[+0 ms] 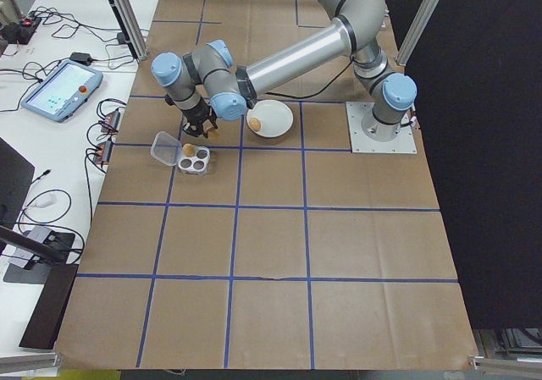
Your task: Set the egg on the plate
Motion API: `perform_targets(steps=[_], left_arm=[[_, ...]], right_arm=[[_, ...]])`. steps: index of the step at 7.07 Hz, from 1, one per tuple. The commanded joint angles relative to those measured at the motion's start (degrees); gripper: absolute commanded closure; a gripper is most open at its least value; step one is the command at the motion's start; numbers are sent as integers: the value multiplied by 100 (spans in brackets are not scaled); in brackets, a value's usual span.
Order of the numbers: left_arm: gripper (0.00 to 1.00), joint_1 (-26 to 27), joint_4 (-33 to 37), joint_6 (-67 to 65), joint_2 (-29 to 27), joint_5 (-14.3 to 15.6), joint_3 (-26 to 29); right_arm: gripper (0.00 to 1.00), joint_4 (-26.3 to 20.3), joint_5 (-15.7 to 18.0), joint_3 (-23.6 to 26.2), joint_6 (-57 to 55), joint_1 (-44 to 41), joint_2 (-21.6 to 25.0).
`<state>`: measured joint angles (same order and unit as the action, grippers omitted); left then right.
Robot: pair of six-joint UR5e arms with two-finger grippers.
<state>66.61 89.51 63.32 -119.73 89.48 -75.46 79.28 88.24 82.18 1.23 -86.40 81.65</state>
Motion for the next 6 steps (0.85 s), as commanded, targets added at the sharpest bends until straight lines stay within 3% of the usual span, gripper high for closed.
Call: perform_targets(steps=[1,2,3,6], left_arm=[[100,45,-3,-869,736,-36,-1245],[100,89,-30,-1309,1088,-384,-1922],[100,246,-291,-1644,1335,-501,-2468],[94,361,-768,-2121,1365,-528,-3228]], right_arm=[[0,0,9,0,0,0,0],[0,0,9,0,0,0,0],[0,0,9,0,0,0,0],[0,0,0,0,0,0,0]])
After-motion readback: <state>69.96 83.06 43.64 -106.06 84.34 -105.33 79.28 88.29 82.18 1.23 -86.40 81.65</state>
